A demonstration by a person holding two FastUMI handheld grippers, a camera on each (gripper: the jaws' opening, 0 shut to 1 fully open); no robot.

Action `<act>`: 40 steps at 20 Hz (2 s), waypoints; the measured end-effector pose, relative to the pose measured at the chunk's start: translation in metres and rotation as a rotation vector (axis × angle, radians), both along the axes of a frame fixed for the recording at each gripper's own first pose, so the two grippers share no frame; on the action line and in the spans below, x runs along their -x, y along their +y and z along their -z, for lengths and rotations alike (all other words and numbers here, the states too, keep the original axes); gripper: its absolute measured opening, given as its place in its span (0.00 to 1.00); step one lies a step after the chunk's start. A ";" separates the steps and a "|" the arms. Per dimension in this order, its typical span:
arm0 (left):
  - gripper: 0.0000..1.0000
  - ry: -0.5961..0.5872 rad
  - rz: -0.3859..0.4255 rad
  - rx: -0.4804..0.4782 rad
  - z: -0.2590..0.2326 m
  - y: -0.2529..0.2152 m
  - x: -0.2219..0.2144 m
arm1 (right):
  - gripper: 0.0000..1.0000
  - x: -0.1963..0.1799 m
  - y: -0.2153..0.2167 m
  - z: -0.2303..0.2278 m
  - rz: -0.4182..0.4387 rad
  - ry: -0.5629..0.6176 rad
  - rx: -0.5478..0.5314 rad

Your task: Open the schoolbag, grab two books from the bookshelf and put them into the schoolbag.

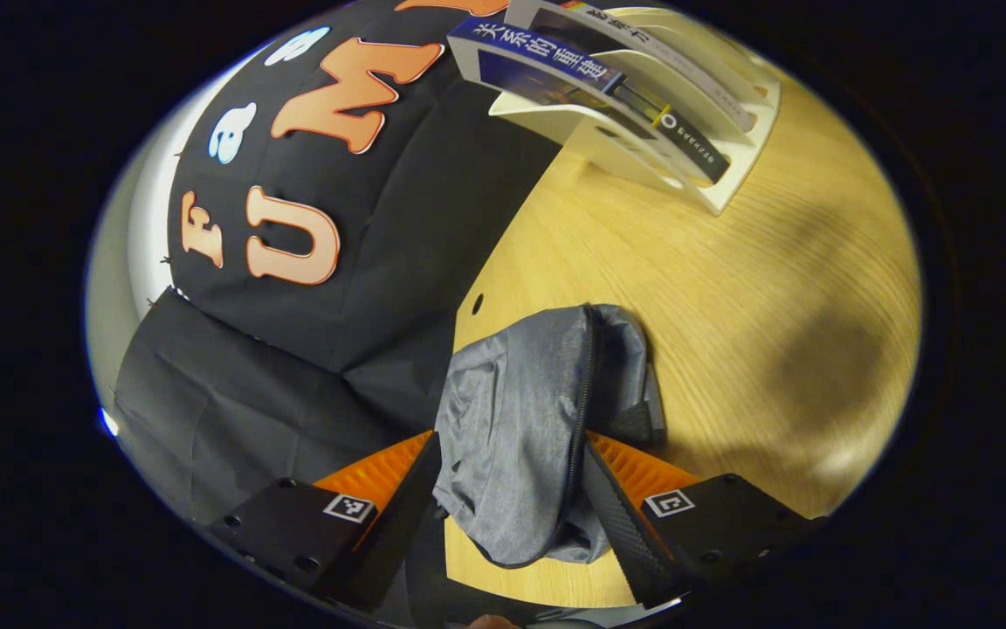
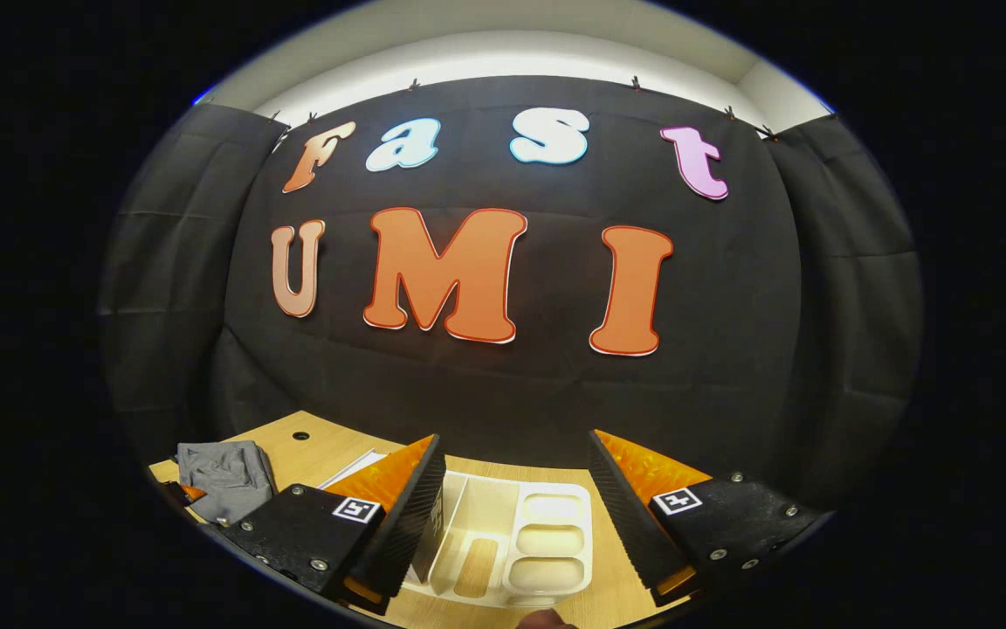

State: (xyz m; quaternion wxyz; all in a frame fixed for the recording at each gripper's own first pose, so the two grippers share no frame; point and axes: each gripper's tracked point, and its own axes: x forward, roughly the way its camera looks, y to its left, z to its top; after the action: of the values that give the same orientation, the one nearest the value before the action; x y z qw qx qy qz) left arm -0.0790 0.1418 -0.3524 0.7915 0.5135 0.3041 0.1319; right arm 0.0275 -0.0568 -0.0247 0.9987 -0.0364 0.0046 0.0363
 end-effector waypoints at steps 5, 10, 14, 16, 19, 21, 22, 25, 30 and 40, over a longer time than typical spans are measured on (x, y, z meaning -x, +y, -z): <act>0.71 0.010 -0.062 -0.014 0.006 0.017 -0.011 | 0.97 0.003 -0.005 0.008 -0.047 0.016 -0.009; 0.53 0.009 -0.081 -0.005 0.005 0.038 -0.024 | 0.97 0.004 -0.009 0.010 -0.058 0.010 0.003; 0.30 0.004 -0.066 0.103 -0.004 0.044 -0.027 | 0.97 0.001 -0.003 0.014 -0.052 0.024 0.009; 0.20 0.031 -0.037 0.206 -0.002 0.040 -0.029 | 0.97 0.003 0.004 0.022 -0.035 0.058 -0.013; 0.09 0.033 0.012 0.326 -0.018 0.045 -0.035 | 0.97 0.005 0.021 0.023 0.006 0.050 -0.019; 0.08 0.045 0.046 0.405 -0.030 0.047 -0.038 | 0.97 0.005 0.033 0.026 0.048 0.073 -0.022; 0.08 0.061 0.063 0.444 -0.034 0.048 -0.041 | 0.97 0.006 0.040 0.025 0.061 0.077 -0.037; 0.07 0.094 0.105 0.565 -0.049 0.053 -0.045 | 0.97 0.011 0.062 0.018 0.095 0.078 -0.044; 0.08 0.153 0.182 0.732 -0.069 0.063 -0.060 | 0.97 0.011 0.092 0.011 0.138 0.093 -0.018; 0.06 0.336 0.342 0.825 -0.105 0.098 -0.090 | 0.97 -0.004 0.155 0.023 0.141 0.256 0.138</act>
State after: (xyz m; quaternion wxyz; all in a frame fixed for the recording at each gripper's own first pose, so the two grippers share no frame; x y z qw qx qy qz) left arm 0.0110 0.2398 -0.2473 0.8796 0.2131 0.3658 -0.2168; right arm 0.0314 0.0984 -0.0473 0.9851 -0.0996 0.1371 -0.0301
